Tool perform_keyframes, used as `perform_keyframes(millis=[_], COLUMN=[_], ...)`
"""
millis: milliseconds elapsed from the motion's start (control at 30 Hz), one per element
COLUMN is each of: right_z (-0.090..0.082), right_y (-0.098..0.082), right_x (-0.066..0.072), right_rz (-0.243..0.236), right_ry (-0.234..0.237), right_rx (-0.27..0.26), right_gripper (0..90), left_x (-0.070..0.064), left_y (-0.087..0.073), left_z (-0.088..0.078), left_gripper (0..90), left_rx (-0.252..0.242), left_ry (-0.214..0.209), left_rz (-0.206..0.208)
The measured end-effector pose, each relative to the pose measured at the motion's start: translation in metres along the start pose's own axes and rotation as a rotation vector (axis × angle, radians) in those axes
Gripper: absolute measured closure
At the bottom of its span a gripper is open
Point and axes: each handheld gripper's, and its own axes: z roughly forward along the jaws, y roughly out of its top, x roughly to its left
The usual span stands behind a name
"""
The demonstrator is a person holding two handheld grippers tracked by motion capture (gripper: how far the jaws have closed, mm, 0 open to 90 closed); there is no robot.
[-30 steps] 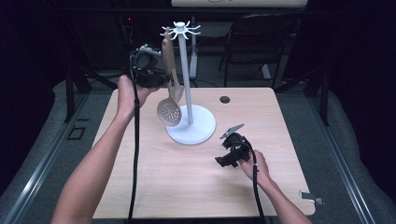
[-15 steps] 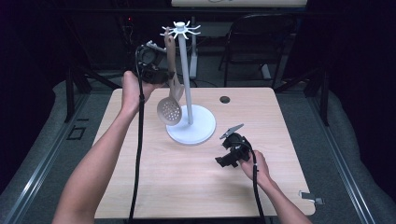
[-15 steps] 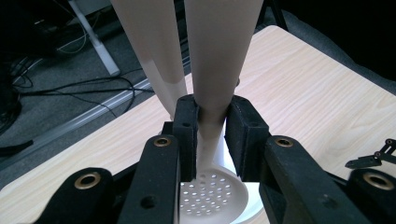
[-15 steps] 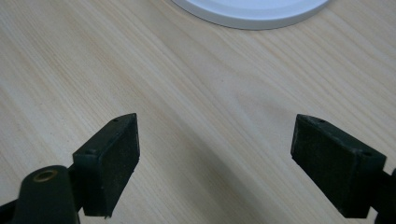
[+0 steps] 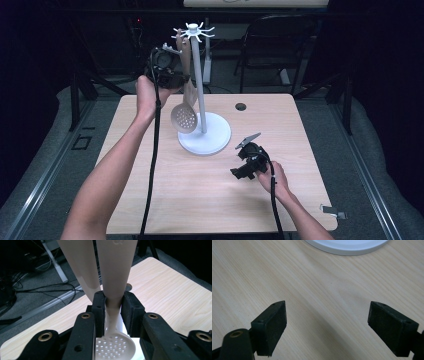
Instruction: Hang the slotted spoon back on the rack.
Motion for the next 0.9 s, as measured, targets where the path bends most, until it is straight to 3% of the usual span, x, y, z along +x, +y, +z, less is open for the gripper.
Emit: perform_keyframes(millis=[100, 133, 300, 533, 567, 600, 667, 900], right_z=[0.001, -0.001, 0.0, 0.0, 0.002, 0.001, 0.001, 0.001], right_y=[-0.001, 0.0, 0.0, 0.0, -0.001, 0.0, 0.0, 0.0], right_x=[0.002, 0.0, 0.001, 0.002, 0.003, 0.002, 0.002, 0.003], right_rz=[0.017, 0.0, 0.004, 0.007, 0.027, 0.006, 0.013, 0.001], right_ry=[0.006, 0.0, 0.006, 0.009, 0.016, 0.01, 0.017, 0.008], right_rx=[-0.021, -0.001, -0.01, -0.013, -0.035, -0.016, -0.014, 0.002], right_gripper=[15.0, 15.0, 15.0, 15.0, 15.0, 15.1, 15.1, 15.1], left_x=[0.0, 0.001, 0.0, -0.001, -0.001, 0.0, -0.001, 0.0], left_y=[-0.004, -0.006, -0.014, -0.029, -0.033, -0.037, -0.046, -0.097], left_z=[0.001, 0.001, -0.001, -0.005, -0.006, -0.007, -0.007, -0.008], left_gripper=[72.8, 72.0, 62.2, 29.7, 26.4, 23.7, 19.0, 10.8], left_rx=[-0.031, -0.046, -0.077, -0.04, -0.036, -0.032, -0.025, 0.017], left_ry=[-0.006, -0.007, -0.024, -0.01, -0.013, -0.013, -0.011, 0.0], left_rz=[0.001, -0.002, -0.012, -0.005, -0.01, -0.009, -0.019, -0.043])
